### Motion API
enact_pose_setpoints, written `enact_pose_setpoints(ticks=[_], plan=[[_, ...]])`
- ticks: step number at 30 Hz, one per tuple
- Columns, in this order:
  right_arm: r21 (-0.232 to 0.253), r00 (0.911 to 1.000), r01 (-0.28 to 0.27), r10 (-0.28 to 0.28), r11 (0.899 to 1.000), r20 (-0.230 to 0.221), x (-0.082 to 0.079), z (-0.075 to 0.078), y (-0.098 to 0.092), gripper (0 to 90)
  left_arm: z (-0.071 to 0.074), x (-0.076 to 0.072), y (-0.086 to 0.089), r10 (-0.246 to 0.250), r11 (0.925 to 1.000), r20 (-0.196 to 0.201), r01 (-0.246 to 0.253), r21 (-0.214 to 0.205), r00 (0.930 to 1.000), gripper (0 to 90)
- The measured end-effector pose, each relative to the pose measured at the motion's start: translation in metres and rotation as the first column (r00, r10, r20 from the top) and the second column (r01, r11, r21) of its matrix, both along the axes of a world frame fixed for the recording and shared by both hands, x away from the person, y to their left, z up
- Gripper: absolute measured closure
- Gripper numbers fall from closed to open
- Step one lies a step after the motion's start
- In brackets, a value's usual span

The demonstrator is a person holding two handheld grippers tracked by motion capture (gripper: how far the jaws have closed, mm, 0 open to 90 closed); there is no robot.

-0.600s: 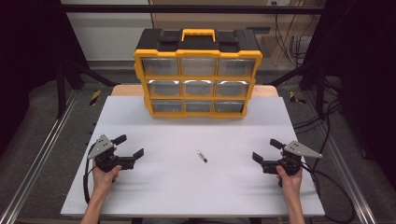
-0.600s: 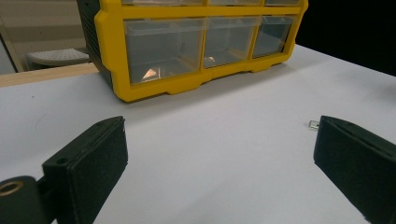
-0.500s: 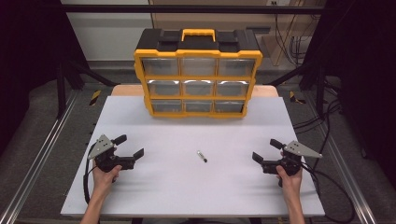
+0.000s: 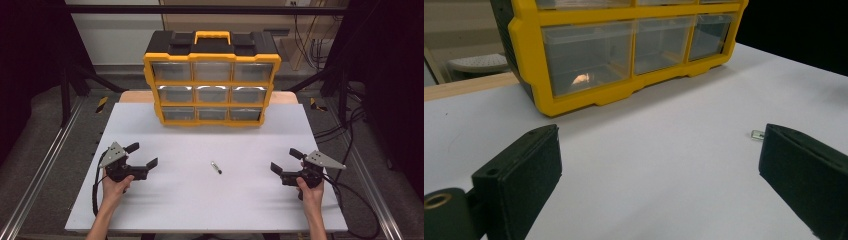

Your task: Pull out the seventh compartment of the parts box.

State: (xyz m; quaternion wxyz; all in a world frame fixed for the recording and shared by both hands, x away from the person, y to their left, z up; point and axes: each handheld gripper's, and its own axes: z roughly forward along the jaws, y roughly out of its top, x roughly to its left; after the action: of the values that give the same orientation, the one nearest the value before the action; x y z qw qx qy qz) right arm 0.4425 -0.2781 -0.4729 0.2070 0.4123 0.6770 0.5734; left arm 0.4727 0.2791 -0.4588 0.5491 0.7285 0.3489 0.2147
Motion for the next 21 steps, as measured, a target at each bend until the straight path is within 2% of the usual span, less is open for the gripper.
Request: enact_pose_setpoints(ticks=[8, 21], plan=[[-0.002, 1.0, -0.002, 0.002, 1.0, 0.0, 0.0, 0.0, 0.0, 0.4, 0.011, 0.005, -0.004, -0.008, 1.0, 0.01, 0.008, 0.004, 0.9999, 3.5], [-0.007, 1.0, -0.004, 0.004, 1.0, 0.009, 0.001, 0.001, 0.001, 0.4, 0.019, 0.011, -0.013, -0.023, 0.9996, 0.026, 0.022, 0.018, 0.9994, 2.6]])
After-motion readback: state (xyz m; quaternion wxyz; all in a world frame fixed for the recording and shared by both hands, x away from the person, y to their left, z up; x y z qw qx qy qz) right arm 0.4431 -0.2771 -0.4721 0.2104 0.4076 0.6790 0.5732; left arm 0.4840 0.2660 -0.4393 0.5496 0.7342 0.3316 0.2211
